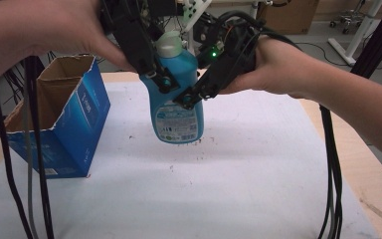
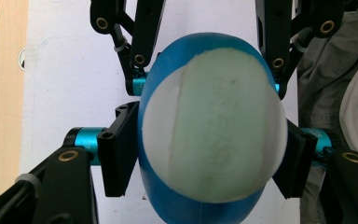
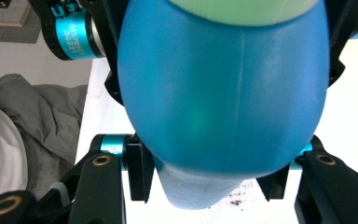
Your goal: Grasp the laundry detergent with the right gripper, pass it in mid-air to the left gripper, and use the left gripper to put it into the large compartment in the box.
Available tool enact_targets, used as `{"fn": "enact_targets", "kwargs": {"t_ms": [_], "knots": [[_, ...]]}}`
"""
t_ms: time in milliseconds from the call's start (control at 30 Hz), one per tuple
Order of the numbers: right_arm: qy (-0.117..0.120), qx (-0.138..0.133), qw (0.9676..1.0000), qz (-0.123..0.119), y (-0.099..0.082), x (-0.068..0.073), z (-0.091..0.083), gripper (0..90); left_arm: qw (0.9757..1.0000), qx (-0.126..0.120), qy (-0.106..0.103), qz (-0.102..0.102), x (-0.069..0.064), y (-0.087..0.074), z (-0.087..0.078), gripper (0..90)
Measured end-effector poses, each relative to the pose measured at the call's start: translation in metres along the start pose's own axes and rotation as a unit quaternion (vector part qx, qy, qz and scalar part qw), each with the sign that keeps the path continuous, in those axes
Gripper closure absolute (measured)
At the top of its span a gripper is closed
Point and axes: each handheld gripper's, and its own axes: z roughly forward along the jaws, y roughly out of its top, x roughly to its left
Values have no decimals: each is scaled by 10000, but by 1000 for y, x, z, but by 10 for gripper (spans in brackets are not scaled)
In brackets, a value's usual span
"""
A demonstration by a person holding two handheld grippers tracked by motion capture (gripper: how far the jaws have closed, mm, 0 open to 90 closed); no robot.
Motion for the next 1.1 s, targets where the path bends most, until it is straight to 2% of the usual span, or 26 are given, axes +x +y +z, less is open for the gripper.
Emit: {"fn": "enact_targets", "kwargs": {"t_ms": [400,800,900,1000,1100], "knots": [[18,32,10000,22,-1,-1,0,470,10000,24,-25,0,0,1,1,375],[113,-58,9999,18,-2,-2,2,446,9999,-82,-68,-96,0,-1,-1,379],[141,-148,9998,79,-3,-3,2,342,9999,-73,-55,-70,-1,-2,-1,380],[256,-147,9995,121,-5,-4,2,218,9998,-73,-89,-136,1,-3,-2,380],[349,-180,9990,217,-7,-6,1,187,9996,-66,-125,-224,2,-6,-4,380]]}}
